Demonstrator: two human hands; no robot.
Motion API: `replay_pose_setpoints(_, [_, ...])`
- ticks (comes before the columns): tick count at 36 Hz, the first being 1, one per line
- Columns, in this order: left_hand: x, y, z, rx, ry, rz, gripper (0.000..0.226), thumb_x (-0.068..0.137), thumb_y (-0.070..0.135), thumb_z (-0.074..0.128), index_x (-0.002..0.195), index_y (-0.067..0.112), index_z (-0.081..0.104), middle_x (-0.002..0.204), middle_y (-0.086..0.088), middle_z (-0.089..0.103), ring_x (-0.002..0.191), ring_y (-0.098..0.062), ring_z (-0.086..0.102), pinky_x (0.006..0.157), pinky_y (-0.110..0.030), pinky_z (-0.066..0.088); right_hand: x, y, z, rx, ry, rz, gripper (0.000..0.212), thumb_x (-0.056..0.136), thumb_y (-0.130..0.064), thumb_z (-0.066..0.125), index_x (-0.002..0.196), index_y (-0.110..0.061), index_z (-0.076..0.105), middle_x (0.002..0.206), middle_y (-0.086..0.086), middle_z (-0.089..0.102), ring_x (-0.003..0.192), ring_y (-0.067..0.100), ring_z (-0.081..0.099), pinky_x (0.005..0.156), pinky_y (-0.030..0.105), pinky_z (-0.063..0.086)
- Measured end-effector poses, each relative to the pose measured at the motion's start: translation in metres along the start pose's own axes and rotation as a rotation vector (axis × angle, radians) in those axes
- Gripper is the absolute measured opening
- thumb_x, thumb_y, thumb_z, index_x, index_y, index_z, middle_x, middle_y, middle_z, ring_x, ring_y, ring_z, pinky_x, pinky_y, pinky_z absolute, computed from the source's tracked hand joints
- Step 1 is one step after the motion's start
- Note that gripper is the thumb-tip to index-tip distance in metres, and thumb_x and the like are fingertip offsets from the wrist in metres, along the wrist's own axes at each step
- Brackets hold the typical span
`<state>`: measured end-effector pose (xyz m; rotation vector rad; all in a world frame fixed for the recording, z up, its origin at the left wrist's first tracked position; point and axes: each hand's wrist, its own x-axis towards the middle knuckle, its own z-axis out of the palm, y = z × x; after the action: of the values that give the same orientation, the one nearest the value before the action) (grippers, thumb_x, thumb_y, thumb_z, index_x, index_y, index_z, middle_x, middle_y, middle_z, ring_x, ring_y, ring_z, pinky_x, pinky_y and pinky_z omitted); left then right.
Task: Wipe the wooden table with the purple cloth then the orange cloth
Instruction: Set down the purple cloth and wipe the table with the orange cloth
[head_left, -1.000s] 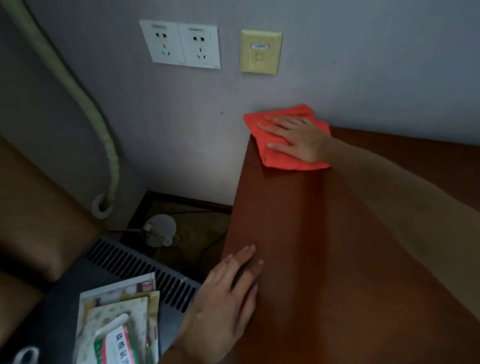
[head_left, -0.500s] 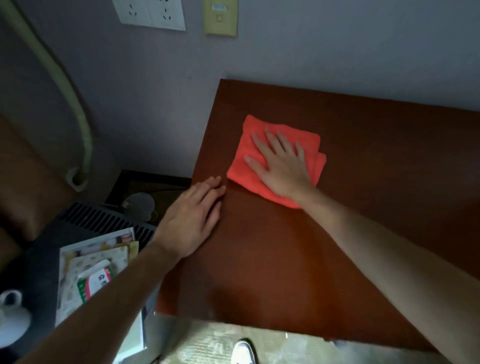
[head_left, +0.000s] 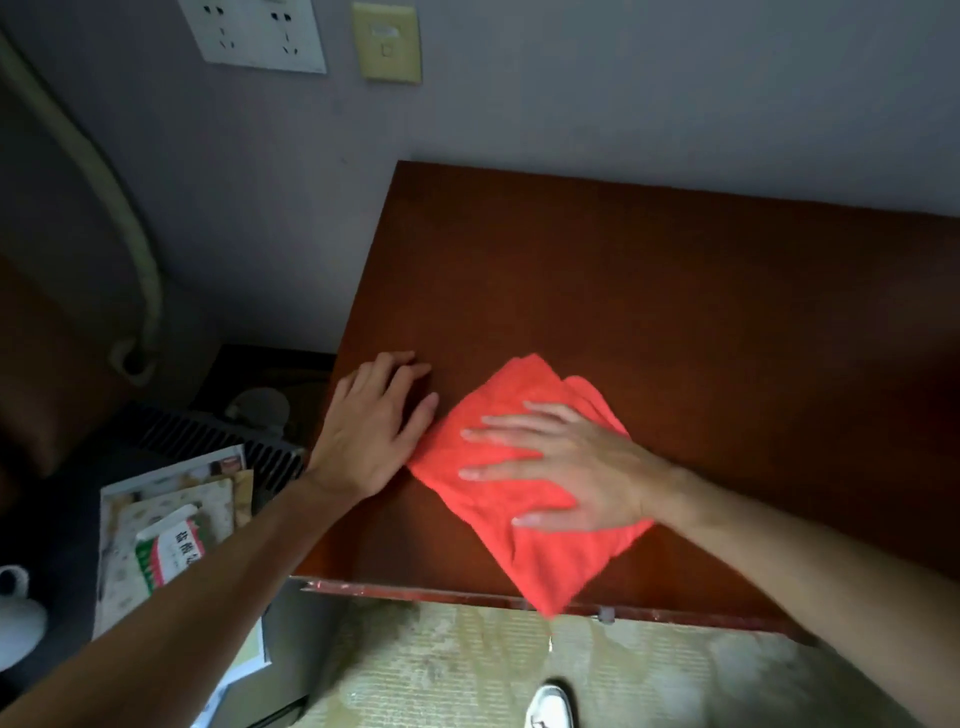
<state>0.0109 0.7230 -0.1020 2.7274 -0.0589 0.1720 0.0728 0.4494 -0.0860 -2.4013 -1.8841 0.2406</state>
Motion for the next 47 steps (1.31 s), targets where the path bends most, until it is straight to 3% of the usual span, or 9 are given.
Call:
replay_pose_setpoints(3, [-0.003, 0.013, 0.008, -0.051, 0.001, -0.023, 0.054, 0.102, 0.054, 0.033, 0.145, 0.024, 0.047, 0.143, 0.003, 0.045, 0.141, -0.017, 0.039, 0.122, -0.044, 0.017, 0.019, 0.049, -0.006, -0.058, 0.013, 0.001, 0.061, 0.102, -0.062, 0.044, 0.159, -0.044, 0.031, 0.172, -0.009, 0.017, 0.159, 0.013, 0.014, 0.126, 0.048, 0.015])
replay_pose_setpoints(6, [-0.003, 0.021, 0.012, 0.016, -0.033, -0.036, 0.064, 0.101, 0.058, 0.032, 0.156, 0.024, 0.032, 0.154, -0.001, 0.037, 0.149, -0.016, 0.029, 0.125, -0.050, 0.008, 0.044, 0.103, -0.015, -0.102, 0.014, 0.002, 0.061, 0.102, -0.062, 0.039, 0.160, -0.043, 0.029, 0.172, -0.009, 0.016, 0.158, 0.015, 0.016, 0.125, 0.048, 0.019])
replay_pose_setpoints(9, [-0.001, 0.023, 0.012, 0.094, -0.102, -0.036, 0.067, 0.101, 0.061, 0.028, 0.160, 0.029, 0.022, 0.162, -0.003, 0.027, 0.152, -0.017, 0.023, 0.125, -0.053, 0.008, 0.068, 0.154, -0.026, -0.123, 0.004, -0.004, 0.062, 0.103, -0.063, 0.034, 0.161, -0.042, 0.026, 0.172, -0.007, 0.015, 0.158, 0.017, 0.018, 0.124, 0.049, 0.022])
replay_pose_setpoints(17, [0.001, 0.024, 0.013, 0.202, -0.163, -0.026, 0.060, 0.104, 0.060, 0.025, 0.159, 0.037, 0.025, 0.166, 0.004, 0.021, 0.155, -0.012, 0.014, 0.123, -0.054, 0.012, 0.114, 0.267, -0.058, -0.166, 0.000, 0.055, 0.064, 0.104, -0.064, 0.025, 0.163, -0.037, 0.025, 0.172, -0.003, 0.020, 0.156, 0.020, 0.025, 0.120, 0.045, 0.024])
replay_pose_setpoints(25, [0.004, 0.023, 0.012, 0.221, -0.164, -0.036, 0.061, 0.102, 0.063, 0.027, 0.159, 0.040, 0.021, 0.166, 0.008, 0.021, 0.155, -0.009, 0.011, 0.123, -0.051, 0.012, 0.130, 0.321, -0.069, -0.091, 0.130, 0.395, 0.069, 0.097, -0.071, 0.021, 0.159, -0.043, 0.028, 0.167, 0.000, 0.032, 0.151, 0.027, 0.036, 0.119, 0.054, 0.029])
replay_pose_setpoints(32, [0.002, 0.023, 0.012, 0.234, -0.164, -0.060, 0.060, 0.101, 0.066, 0.022, 0.158, 0.046, 0.018, 0.167, 0.009, 0.018, 0.155, -0.009, 0.012, 0.124, -0.051, 0.011, 0.124, 0.309, -0.062, -0.073, 0.186, 0.509, 0.071, 0.098, -0.070, 0.020, 0.161, -0.038, 0.029, 0.169, 0.000, 0.027, 0.155, 0.023, 0.026, 0.121, 0.046, 0.021])
replay_pose_setpoints(37, [0.001, 0.025, 0.011, 0.220, -0.159, -0.059, 0.062, 0.101, 0.069, 0.014, 0.158, 0.045, 0.019, 0.166, 0.007, 0.020, 0.154, -0.011, 0.014, 0.124, -0.050, 0.009, 0.107, 0.265, -0.046, 0.016, 0.238, 0.812, 0.060, 0.107, -0.061, 0.027, 0.162, -0.039, 0.022, 0.173, -0.001, 0.015, 0.158, 0.024, 0.014, 0.125, 0.052, 0.010])
replay_pose_setpoints(42, [0.000, 0.026, 0.010, 0.180, -0.117, -0.045, 0.064, 0.098, 0.072, 0.012, 0.156, 0.046, 0.021, 0.166, 0.006, 0.021, 0.154, -0.013, 0.015, 0.124, -0.048, 0.007, 0.053, 0.166, -0.024, 0.088, 0.246, 0.981, 0.070, 0.100, -0.072, 0.023, 0.163, -0.041, 0.017, 0.173, -0.002, 0.010, 0.159, 0.020, 0.006, 0.126, 0.051, 0.004])
replay_pose_setpoints(47, [-0.004, 0.032, 0.009, 0.181, -0.082, -0.041, 0.064, 0.098, 0.066, 0.023, 0.151, 0.036, 0.040, 0.159, 0.000, 0.036, 0.146, -0.022, 0.032, 0.120, -0.049, 0.019, -0.025, 0.027, 0.009, 0.048, 0.251, 0.853, 0.083, 0.089, -0.080, 0.013, 0.162, -0.043, 0.019, 0.173, -0.003, 0.014, 0.160, 0.021, 0.010, 0.126, 0.053, 0.009])
